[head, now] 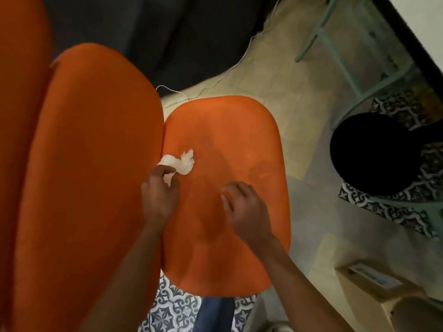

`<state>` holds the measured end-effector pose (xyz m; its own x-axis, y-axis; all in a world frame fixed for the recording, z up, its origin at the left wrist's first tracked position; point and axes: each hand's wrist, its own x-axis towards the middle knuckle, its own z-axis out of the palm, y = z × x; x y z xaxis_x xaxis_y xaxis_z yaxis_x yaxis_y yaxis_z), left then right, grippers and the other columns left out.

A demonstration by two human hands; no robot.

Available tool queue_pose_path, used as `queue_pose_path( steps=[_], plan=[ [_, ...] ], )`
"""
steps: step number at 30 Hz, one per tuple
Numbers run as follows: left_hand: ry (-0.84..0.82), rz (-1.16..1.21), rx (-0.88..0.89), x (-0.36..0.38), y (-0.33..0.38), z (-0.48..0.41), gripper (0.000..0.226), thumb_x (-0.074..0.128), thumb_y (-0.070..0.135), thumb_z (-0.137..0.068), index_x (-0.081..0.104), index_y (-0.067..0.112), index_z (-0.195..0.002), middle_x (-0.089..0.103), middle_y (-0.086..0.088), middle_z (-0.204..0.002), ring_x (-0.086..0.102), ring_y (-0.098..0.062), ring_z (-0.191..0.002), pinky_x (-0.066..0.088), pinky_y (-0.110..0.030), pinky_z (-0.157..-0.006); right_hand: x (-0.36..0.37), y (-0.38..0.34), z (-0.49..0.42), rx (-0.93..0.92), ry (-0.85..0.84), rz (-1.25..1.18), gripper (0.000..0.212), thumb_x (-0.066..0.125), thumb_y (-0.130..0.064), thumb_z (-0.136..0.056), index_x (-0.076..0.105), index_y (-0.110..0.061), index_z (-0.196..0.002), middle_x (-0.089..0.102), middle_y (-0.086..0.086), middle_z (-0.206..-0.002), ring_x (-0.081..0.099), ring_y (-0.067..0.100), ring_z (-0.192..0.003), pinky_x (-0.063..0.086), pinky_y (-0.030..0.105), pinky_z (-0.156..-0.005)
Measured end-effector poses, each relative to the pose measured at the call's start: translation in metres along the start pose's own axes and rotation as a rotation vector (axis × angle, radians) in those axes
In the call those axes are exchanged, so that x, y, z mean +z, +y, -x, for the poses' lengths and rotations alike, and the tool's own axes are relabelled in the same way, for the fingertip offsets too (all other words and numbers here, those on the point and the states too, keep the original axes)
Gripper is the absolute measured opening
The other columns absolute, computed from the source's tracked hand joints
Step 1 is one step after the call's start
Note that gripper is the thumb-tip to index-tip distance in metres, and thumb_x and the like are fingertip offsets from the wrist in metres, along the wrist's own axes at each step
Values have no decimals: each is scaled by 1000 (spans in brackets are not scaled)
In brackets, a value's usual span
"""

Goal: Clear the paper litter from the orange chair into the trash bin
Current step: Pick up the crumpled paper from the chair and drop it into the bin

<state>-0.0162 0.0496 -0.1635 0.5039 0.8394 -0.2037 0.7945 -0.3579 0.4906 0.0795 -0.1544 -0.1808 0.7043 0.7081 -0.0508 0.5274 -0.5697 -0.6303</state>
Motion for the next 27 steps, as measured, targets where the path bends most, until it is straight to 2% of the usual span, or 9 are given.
queue_pose_path(
  steps=[4, 6, 9, 13, 16, 20, 23, 25, 27],
  plan=[
    [-51, 4, -59, 17, -13, -34, 35, 75, 14, -95, 65, 17, -129, 66, -10, -137, 64, -31, -122, 58, -39, -95, 25, -20, -54, -32, -89, 64, 19, 63, -24, -103, 66, -19, -121, 64, -1, -120, 62, 24, -107, 59, 41, -79],
    [-106, 35, -119, 24, -21, -50, 43, 76, 12, -94, 63, 12, -135, 63, -13, -141, 59, -33, -128, 51, -39, -98, 44, -34, -79, -61, -146, 87, 32, 66, -16, -98, 63, -21, -130, 62, -2, -129, 61, 26, -111, 59, 43, -80],
    [-193, 52, -173, 39, -33, -66, 50, 74, 12, -94, 57, 14, -141, 61, -14, -144, 57, -35, -133, 49, -41, -104, 67, -48, -109, -128, -228, 128, 58, 62, 1, -93, 57, -24, -145, 53, 2, -152, 56, 33, -126, 58, 48, -93],
    [-233, 4, -212, 60, -53, -69, 35, 74, 14, -95, 62, 17, -128, 63, -11, -138, 58, -33, -130, 50, -40, -101, 98, -55, -135, -126, -383, 194, 55, 60, -1, -99, 55, -26, -148, 36, 5, -168, 34, 37, -152, 46, 50, -115],
    [-224, -22, -209, 71, -62, -64, 26, 76, 11, -92, 68, 14, -117, 66, -10, -134, 59, -30, -128, 47, -34, -101, 114, -45, -136, -48, -519, 226, 55, 64, -7, -102, 51, -25, -152, 28, 3, -172, 21, 38, -158, 34, 49, -125],
    [-210, -22, -211, 72, -69, -54, 18, 75, 5, -91, 73, 18, -102, 72, -4, -120, 66, -25, -115, 52, -32, -95, 119, -32, -119, 8, -429, 173, 46, 52, -6, -106, 53, -18, -150, 47, 8, -154, 42, 39, -139, 47, 44, -108],
    [-196, 9, -185, 63, -64, -48, 17, 75, 3, -92, 74, 14, -104, 75, -4, -116, 68, -25, -113, 56, -35, -94, 108, -20, -105, 5, -428, 188, 38, 47, -13, -111, 60, -13, -146, 56, 14, -144, 49, 38, -134, 36, 42, -112],
    [-176, 48, -176, 56, -58, -44, 18, 74, 3, -93, 72, 17, -105, 74, -3, -118, 67, -28, -117, 59, -43, -96, 97, -11, -95, 45, -449, 164, 42, 49, -7, -108, 58, -13, -148, 53, 17, -148, 47, 39, -137, 37, 46, -115],
    [-163, 74, -163, 47, -51, -42, 22, 73, 6, -94, 70, 21, -109, 73, -3, -119, 66, -31, -118, 61, -49, -92, 89, -1, -81, 98, -452, 105, 48, 56, -2, -103, 57, -18, -148, 55, 15, -147, 49, 37, -135, 41, 41, -113]
  ],
)
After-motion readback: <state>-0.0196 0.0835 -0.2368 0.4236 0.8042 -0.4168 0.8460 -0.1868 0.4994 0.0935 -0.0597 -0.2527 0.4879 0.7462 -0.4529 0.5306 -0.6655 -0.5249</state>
